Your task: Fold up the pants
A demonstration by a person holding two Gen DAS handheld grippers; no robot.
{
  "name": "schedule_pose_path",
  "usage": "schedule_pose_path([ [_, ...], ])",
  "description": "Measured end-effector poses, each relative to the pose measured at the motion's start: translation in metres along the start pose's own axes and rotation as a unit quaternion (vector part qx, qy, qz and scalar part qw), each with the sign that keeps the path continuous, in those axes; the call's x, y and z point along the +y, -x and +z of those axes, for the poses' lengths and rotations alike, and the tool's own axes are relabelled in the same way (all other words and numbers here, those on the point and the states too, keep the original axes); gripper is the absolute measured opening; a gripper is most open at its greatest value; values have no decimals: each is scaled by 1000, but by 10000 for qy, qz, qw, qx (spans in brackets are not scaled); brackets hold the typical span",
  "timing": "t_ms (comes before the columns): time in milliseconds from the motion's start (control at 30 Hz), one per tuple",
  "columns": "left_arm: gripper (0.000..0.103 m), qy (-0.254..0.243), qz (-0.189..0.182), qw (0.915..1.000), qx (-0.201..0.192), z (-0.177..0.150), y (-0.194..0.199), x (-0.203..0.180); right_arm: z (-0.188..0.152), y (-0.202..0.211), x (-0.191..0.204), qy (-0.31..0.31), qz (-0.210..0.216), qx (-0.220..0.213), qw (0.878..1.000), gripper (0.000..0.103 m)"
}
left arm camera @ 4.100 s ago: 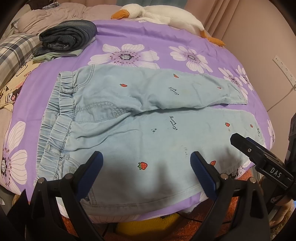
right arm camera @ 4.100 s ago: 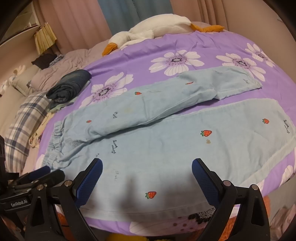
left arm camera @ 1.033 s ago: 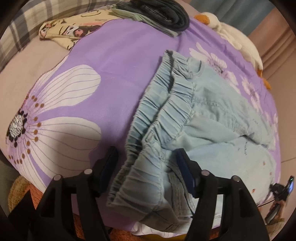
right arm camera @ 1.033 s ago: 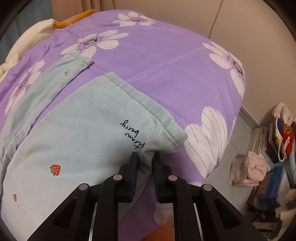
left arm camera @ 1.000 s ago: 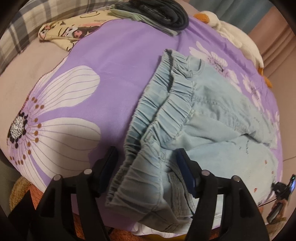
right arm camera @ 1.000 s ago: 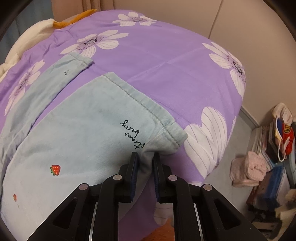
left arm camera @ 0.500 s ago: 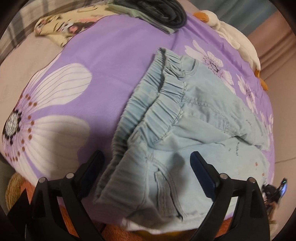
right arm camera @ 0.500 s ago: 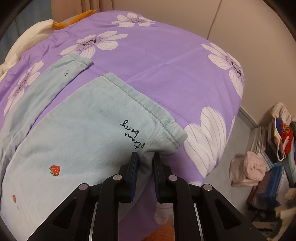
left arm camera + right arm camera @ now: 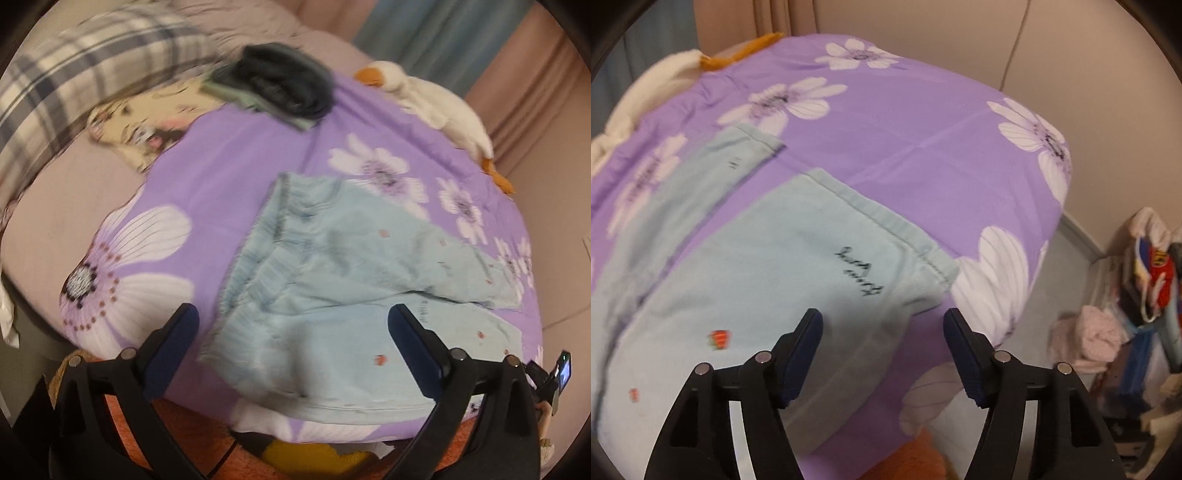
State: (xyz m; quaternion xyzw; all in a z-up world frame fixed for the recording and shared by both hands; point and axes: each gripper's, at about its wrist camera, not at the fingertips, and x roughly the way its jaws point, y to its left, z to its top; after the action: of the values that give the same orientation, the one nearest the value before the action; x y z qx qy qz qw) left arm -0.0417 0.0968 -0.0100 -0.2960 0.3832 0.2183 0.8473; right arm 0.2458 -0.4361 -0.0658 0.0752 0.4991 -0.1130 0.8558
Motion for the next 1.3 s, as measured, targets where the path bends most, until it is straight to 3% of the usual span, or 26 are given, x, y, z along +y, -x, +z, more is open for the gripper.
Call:
schedule_pose_path([
  [133,102,-332,-193,9993,6,2,1,-25,1,30,3,142,115,-355,9992,70],
  [200,102,-476,-233,9986,18,2,0,-36,1,45,2,219,196,-551,9980,79],
  [367,102,-770,-369,9963,76,1,-6,-56,3,75,-9,244,189,-1006,9945,80],
  [567,102,-766,-601,9948,299,2,-23,-67,-1,97,-11,167,696,-1160,9907,81],
  [700,102,-538,-778,9944,462,9,-37,-64,-2,98,3,37,1630,-897,9825,81],
  [800,101,-269,-917,9940,535,18,-50,-64,3,96,26,107,2469,-654,9668,81],
  [867,98,-84,-983,9936,555,27,-58,-65,9,93,47,267,2774,-528,9589,81],
  [1033,90,172,-964,9939,498,43,-72,-67,35,84,116,767,3254,-241,9421,81],
  [1133,82,297,-938,9938,524,46,-81,-69,56,63,165,913,3563,169,9297,81],
  [1233,67,351,-872,9936,621,44,-90,-67,70,29,210,851,3458,635,9323,81],
  [1300,49,319,-794,9943,635,41,-94,-65,80,5,233,871,3163,812,9412,81],
])
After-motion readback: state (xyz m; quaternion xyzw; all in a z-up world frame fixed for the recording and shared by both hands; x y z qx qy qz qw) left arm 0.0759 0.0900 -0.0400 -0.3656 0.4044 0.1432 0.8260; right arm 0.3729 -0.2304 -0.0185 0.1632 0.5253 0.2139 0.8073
